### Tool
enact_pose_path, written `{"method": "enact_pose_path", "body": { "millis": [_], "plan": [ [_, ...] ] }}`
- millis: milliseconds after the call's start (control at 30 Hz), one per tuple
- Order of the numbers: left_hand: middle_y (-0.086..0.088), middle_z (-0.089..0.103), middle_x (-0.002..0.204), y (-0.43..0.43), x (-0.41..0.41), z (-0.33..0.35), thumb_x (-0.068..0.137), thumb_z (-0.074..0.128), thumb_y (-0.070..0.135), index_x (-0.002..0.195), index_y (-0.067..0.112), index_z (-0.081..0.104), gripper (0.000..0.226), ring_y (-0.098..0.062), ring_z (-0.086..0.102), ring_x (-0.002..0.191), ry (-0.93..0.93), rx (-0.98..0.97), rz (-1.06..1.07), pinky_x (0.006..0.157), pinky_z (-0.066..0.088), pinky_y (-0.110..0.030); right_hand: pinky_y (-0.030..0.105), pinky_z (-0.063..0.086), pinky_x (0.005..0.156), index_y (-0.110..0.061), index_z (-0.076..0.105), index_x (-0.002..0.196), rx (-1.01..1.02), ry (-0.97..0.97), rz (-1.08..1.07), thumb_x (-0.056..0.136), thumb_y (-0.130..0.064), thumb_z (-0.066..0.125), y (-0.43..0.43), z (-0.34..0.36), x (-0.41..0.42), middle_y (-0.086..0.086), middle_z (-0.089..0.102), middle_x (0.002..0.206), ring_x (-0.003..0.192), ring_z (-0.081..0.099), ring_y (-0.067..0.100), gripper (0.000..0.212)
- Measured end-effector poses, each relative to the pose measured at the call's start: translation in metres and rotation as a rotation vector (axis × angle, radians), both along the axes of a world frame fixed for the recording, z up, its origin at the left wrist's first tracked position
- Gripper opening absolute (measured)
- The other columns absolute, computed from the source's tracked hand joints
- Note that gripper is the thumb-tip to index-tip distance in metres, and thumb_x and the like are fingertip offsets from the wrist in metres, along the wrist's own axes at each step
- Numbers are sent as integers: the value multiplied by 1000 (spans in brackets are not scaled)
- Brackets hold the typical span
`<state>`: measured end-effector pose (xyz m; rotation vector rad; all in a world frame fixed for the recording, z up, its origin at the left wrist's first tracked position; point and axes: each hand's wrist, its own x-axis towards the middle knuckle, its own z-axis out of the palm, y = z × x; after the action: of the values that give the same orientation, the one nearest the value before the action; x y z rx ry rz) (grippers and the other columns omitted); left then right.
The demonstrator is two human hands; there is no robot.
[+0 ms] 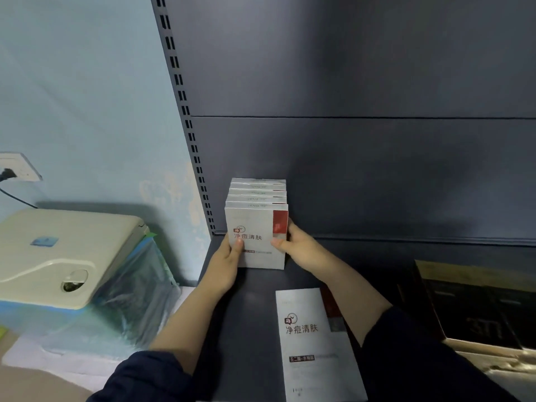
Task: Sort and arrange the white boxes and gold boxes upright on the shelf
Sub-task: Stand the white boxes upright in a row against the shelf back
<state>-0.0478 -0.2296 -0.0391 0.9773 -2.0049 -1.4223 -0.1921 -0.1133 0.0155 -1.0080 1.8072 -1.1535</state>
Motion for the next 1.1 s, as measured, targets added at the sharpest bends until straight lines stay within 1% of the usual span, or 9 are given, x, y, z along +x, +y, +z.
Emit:
{"method": "enact_pose_path", "body": {
  "millis": [100,200,267,400,700,833,900,967,1100],
  "plan": [
    [9,54,134,0,-1,-2,102,34,38,140,21,46,44,-9,49,122,19,15,13,99,32,-22,37,35,110,-19,20,151,229,194,-7,85,-36,69,18,6,-7,2,35,152,137,37,20,84],
    [12,55,129,5,-3,-2,102,35,36,139,22,48,41,-7,49,117,38,22,53,96,31,-21,47,39,105,-21,33,145,640,580,231,68,-52,78,44,5,-6,1,27,148,135,31,24,94],
    [11,54,129,6,-4,-3,102,34,37,139,23,47,41,-7,48,116,45,31,73,97,31,-22,47,42,99,-25,41,134,745,717,364,56,-48,86,55,-3,0,-2,32,138,127,34,25,93],
    [9,56,131,5,-5,-8,102,35,38,138,22,48,42,-10,50,118,65,37,88,99,33,-23,32,34,83,-24,43,97,649,842,422,54,-42,88,55,-10,7,-5,39,107,99,36,15,65],
    [7,56,136,3,-3,-9,101,35,41,140,24,45,44,-12,50,123,81,52,52,109,34,-32,31,41,64,-25,37,84,602,782,437,61,-36,85,59,-3,5,-5,50,91,83,45,15,54],
    [7,57,135,3,-2,-8,99,36,47,139,26,46,46,-13,51,125,84,69,44,110,35,-35,28,42,51,-26,42,77,439,546,310,67,-18,81,58,18,7,-2,60,87,67,53,15,41],
    [8,60,132,1,-2,-9,95,38,54,135,28,49,49,-14,54,123,93,72,28,110,38,-42,26,47,53,-28,49,83,260,378,215,69,-12,80,53,36,10,-6,60,91,75,59,13,38],
    [10,62,129,-1,0,-8,94,38,58,132,33,51,48,-13,56,121,71,90,0,108,40,-46,26,50,65,-29,53,90,73,358,91,72,-9,77,43,51,13,-9,57,96,85,58,10,36],
    [9,64,127,3,1,9,99,28,55,127,25,59,51,-15,58,119,159,329,1,101,44,-34,22,38,91,-21,54,107,-231,736,-169,77,-10,74,14,52,24,-9,44,111,103,39,6,38]
  ]
}}
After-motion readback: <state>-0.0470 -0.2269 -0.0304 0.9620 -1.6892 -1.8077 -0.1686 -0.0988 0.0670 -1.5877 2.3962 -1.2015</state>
